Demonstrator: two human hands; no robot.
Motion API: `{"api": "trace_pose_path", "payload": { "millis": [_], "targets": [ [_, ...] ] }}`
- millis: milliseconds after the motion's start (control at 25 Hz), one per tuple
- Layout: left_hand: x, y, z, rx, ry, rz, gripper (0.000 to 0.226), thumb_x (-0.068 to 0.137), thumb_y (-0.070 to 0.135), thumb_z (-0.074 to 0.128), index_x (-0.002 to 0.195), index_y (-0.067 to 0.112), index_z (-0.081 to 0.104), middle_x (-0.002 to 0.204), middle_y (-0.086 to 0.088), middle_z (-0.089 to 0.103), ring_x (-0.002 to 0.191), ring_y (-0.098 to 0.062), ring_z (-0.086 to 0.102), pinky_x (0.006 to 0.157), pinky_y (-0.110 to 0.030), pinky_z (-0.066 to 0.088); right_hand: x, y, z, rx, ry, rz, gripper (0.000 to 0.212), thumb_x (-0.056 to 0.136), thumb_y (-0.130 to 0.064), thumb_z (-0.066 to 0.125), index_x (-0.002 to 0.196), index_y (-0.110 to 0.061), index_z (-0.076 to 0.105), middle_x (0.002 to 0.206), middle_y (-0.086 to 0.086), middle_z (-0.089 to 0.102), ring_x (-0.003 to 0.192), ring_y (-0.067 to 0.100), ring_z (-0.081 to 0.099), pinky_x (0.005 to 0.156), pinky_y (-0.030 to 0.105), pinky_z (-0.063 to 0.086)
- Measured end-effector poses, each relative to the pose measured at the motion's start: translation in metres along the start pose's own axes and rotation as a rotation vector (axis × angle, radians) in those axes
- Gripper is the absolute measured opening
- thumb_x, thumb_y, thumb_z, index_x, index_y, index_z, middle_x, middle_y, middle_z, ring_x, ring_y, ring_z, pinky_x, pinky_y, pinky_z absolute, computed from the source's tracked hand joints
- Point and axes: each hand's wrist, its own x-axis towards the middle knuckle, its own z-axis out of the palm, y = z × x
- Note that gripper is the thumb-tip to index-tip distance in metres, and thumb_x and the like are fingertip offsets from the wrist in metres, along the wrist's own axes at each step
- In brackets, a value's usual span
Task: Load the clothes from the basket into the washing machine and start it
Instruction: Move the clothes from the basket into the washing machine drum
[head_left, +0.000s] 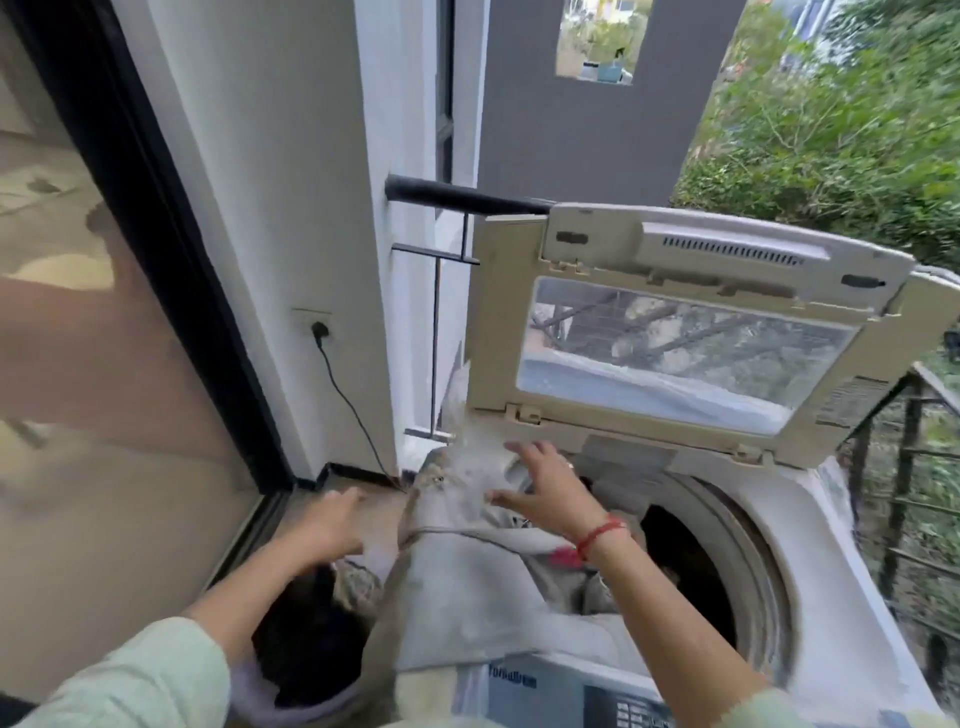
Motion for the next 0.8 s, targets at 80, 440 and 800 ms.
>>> {"api": "trace_pose_path", "payload": {
  "millis": [80, 440, 800],
  "targets": [
    [-0.001, -0.033, 0.026, 0.056, -0.156, -0.065, 0.092, 0.066, 0.038, 0.073, 0.144, 0.025, 0.026, 0.144, -0.007, 0.035, 0.13, -0.026, 0.04, 0.104, -0.034, 0.038, 0.022, -0.036, 0.05, -0.213, -0.176, -0.084, 0.085, 0.082, -0.053, 0.06, 0.148, -0.018, 0.019, 0.155, 0.007, 0.019, 0.14, 0.027, 0.025, 0.114, 0.042, 0.023],
    [0.004, -0.086, 0.053, -0.242, -0.067, -0.037, 0.048, 0.083, 0.035, 0.063, 0.128, 0.024, 0.049, 0.131, -0.007, 0.044, 0.119, -0.025, 0.045, 0.099, -0.035, 0.041, 0.047, -0.073, 0.116, -0.407, -0.02, 0.09, 0.039, 0.092, -0.027, 0.034, 0.122, -0.013, 0.054, 0.145, 0.014, 0.031, 0.136, 0.04, 0.026, 0.103, 0.052, 0.033],
    [-0.042, 0.029, 0.063, -0.838, 0.256, 0.072, 0.063, 0.079, 0.06, 0.054, 0.131, 0.026, 0.044, 0.127, 0.005, 0.039, 0.12, -0.011, 0.038, 0.106, -0.036, 0.034, -0.064, 0.087, -0.069, 0.427, 1.015, 0.326, 0.031, 0.093, -0.022, 0.056, 0.067, -0.024, 0.04, 0.063, -0.005, 0.04, 0.057, 0.0, 0.044, 0.056, 0.019, 0.033]
  ]
}}
